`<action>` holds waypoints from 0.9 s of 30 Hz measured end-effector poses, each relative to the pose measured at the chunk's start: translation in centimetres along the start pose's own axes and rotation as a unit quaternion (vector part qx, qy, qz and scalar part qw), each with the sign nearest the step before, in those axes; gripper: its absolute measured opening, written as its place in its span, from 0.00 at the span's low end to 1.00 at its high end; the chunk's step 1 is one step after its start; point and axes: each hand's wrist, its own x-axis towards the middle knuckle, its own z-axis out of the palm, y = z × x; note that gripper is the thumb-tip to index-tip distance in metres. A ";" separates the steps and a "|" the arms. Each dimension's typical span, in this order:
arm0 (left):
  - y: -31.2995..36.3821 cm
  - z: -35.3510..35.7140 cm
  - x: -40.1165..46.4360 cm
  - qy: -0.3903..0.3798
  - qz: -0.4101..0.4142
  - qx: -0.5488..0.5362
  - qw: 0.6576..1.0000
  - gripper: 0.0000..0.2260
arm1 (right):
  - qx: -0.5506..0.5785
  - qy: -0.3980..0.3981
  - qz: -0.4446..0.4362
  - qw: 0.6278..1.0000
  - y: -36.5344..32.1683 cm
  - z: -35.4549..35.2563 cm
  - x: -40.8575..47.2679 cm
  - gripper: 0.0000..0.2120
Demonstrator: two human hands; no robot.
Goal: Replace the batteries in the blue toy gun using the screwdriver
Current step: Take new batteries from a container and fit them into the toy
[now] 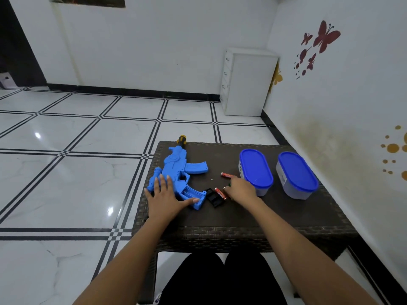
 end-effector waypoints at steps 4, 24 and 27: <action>-0.5 -0.2 0.5 0.003 0.008 -0.006 1.000 0.56 | 0.084 -0.004 -0.012 0.996 1.1 -0.3 -0.9 0.19; 0.1 -0.5 -0.5 -0.002 0.007 -0.010 1.000 0.50 | -0.061 0.112 -0.109 0.986 2.9 1.4 -2.3 0.15; 1.1 -0.7 -0.8 0.016 0.023 -0.010 1.000 0.46 | -0.008 0.189 -0.113 0.975 3.7 0.0 -3.2 0.13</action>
